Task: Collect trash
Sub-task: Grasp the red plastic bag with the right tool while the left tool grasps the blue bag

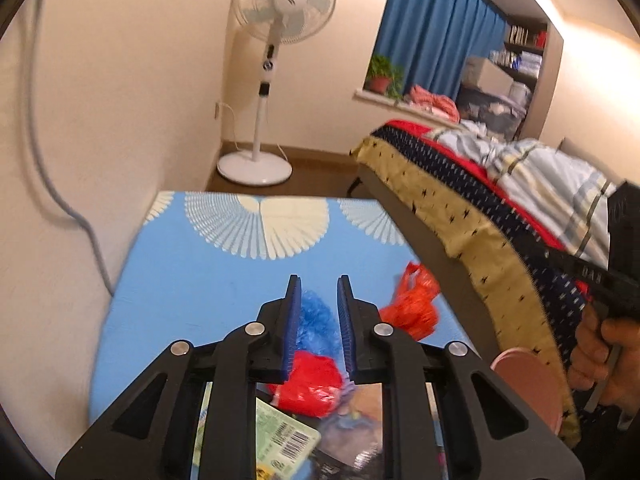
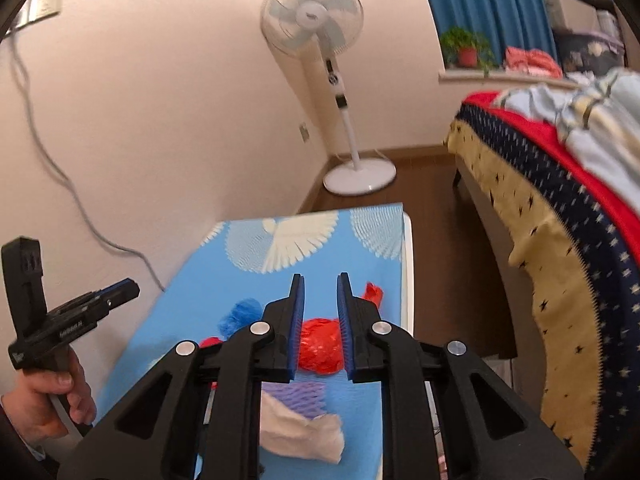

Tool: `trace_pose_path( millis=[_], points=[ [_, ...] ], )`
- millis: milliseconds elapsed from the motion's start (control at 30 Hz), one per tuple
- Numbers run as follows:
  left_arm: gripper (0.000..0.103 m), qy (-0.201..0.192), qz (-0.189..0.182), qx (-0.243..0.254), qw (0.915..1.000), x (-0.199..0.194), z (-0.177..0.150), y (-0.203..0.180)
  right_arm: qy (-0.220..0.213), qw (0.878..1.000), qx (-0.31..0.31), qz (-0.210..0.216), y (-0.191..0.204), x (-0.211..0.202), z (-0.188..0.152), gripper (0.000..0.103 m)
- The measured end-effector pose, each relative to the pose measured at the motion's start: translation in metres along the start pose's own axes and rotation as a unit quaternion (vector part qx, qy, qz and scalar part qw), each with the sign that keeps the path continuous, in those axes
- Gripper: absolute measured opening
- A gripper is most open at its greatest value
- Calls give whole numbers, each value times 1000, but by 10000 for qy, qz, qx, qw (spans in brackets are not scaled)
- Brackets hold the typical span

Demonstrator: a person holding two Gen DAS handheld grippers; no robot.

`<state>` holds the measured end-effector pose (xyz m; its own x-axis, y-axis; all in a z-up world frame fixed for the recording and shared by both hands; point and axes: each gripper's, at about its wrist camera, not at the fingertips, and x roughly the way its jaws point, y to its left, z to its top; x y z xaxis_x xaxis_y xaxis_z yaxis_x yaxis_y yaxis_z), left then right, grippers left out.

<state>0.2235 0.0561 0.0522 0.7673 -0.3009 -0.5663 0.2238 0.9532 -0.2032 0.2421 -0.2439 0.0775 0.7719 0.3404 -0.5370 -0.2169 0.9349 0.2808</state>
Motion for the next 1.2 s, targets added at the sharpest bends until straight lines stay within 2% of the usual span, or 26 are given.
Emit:
trace_pose_path(
  millis=[267, 567, 633, 700, 867, 967, 1033, 1200],
  points=[
    [18, 441, -49, 12, 9990, 54, -19, 20, 285, 9995, 120, -117, -21, 54, -3, 18],
    [19, 820, 18, -238, 9963, 87, -27, 36, 735, 9958, 532, -105, -43, 101, -13, 19],
    [19, 961, 137, -255, 9949, 94, -28, 39, 827, 9951, 540, -65, -42, 108, -15, 19],
    [20, 1063, 124, -380, 9935, 99, -29, 44, 927, 9941, 566, -30, -42, 114, -18, 23],
    [22, 1187, 81, -419, 9920, 107, -32, 47, 1127, 9909, 736, -28, -46, 126, -22, 23],
    [28, 1248, 37, -416, 9913, 112, -33, 46, 1191, 9883, 950, 5, -50, 130, -23, 23],
    [28, 1344, 62, -404, 9901, 117, -35, 44, 1251, 9871, 995, 39, -50, 133, -24, 23],
    [28, 1514, 123, -440, 9874, 125, -39, 44, 1403, 9848, 1019, 82, -49, 138, -29, 18]
  ],
)
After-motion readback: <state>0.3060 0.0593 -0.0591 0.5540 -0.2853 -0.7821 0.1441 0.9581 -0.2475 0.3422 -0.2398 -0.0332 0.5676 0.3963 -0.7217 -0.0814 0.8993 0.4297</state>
